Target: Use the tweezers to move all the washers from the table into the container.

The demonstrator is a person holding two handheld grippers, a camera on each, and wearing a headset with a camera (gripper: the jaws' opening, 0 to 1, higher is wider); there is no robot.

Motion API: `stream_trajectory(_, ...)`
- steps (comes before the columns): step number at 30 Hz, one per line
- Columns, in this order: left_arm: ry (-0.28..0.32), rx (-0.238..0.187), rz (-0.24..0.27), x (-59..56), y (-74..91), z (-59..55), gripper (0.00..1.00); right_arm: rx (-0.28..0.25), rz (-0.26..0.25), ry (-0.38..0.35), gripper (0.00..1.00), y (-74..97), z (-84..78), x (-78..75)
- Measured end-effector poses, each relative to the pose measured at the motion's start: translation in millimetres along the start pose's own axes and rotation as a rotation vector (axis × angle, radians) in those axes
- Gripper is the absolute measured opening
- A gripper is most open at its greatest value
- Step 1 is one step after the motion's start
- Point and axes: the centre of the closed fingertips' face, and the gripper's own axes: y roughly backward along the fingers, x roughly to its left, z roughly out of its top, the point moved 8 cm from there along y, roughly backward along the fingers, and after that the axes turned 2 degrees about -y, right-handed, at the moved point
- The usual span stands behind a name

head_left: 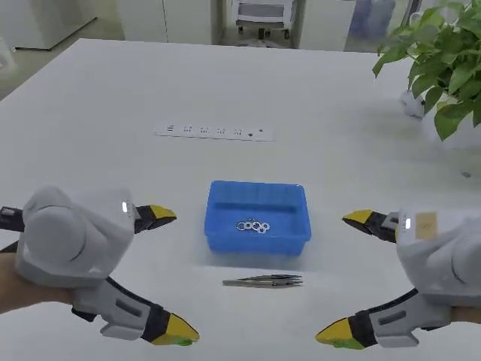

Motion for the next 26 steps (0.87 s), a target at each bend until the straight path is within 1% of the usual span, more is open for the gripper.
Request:
stream_trajectory(5,-0.006,-0.007,-0.011,-0.2,1.1,1.6,1.00,0.007,0.002,0.001,0.99,2.2,-1.6,1.4)
stream_trajectory(7,-0.015,0.007,-0.004,0.8,1.8,1.0,1.00,0.009,-0.003,0.000,0.99,3.7,-1.7,0.9)
stream_trajectory(11,-0.015,0.001,-0.012,0.7,2.5,2.6,1.00,0.008,-0.012,-0.009,0.98,6.7,-2.1,0.1)
stream_trajectory(14,-0.034,0.012,-0.017,-0.1,2.5,4.7,1.00,0.016,-0.014,-0.014,0.98,7.6,-4.1,0.3)
stream_trajectory(16,-0.044,0.003,-0.011,0.3,3.3,7.4,1.00,0.019,-0.015,-0.015,0.98,7.7,-4.9,0.6)
stream_trajectory(17,-0.039,-0.007,-0.009,0.7,4.3,9.8,1.00,0.021,-0.017,-0.018,0.98,7.8,-5.6,0.6)
stream_trajectory(19,-0.031,-0.014,-0.011,0.7,4.8,11.8,1.00,0.022,-0.018,-0.023,0.97,7.9,-5.9,0.8)
stream_trajectory(26,-0.029,0.007,-0.030,-3.4,3.4,11.8,0.99,0.025,-0.016,-0.031,0.96,10.0,-5.8,1.5)
